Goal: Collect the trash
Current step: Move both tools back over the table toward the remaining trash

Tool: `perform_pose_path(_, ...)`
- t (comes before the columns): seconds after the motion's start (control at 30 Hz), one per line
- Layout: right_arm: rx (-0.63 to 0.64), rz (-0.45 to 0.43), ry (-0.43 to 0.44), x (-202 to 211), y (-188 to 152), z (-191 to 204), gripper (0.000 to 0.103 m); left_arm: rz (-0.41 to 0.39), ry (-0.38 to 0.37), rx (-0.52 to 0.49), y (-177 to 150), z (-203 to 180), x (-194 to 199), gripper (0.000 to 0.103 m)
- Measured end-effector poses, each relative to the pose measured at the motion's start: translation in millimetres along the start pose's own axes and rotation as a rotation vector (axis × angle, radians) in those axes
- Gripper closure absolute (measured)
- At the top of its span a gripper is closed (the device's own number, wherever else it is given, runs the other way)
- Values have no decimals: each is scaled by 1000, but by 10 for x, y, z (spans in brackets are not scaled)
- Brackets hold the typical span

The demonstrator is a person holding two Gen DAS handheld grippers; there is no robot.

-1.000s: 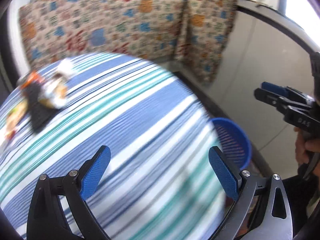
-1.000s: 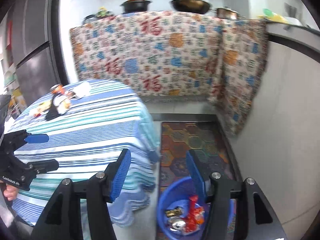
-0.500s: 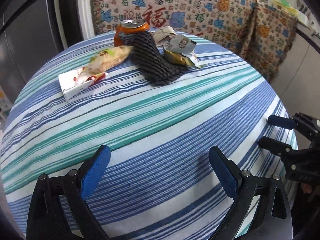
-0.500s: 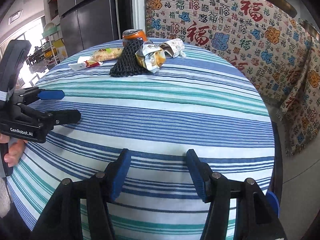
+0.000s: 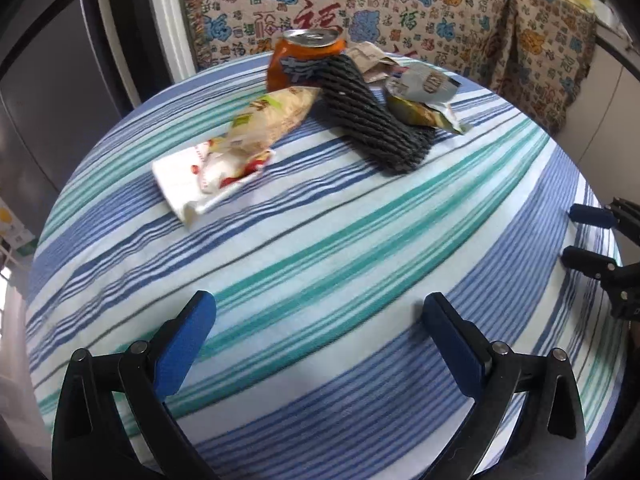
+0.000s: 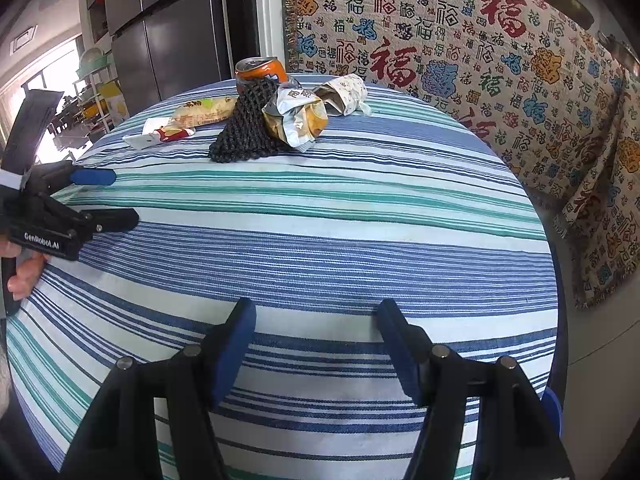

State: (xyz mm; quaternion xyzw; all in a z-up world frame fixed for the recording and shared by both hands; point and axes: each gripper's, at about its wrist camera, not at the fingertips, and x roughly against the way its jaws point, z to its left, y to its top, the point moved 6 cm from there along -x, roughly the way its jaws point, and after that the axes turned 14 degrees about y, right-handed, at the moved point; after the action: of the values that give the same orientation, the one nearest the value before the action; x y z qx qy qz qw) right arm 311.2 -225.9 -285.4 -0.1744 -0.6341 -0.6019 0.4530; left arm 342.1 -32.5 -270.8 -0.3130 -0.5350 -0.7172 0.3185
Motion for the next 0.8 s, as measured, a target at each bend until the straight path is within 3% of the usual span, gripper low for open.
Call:
perform_pose_path(0.13,5,-2,2,-6,10,5,38,4,21,45,31,434,-126,0)
perform_pose_path(0.27,5,-16,-1,-18,18,9,37,-7,1,22,106,605,-225,0)
perform_pose_path(0.73,2,-27,7,-56,44,-4,35,-17,-28,-24,567,529,-535,0)
perform_pose_path(0.8,-3,-21,8,-95,84,-13,28,-16,-24,-20,591,515,-547,0)
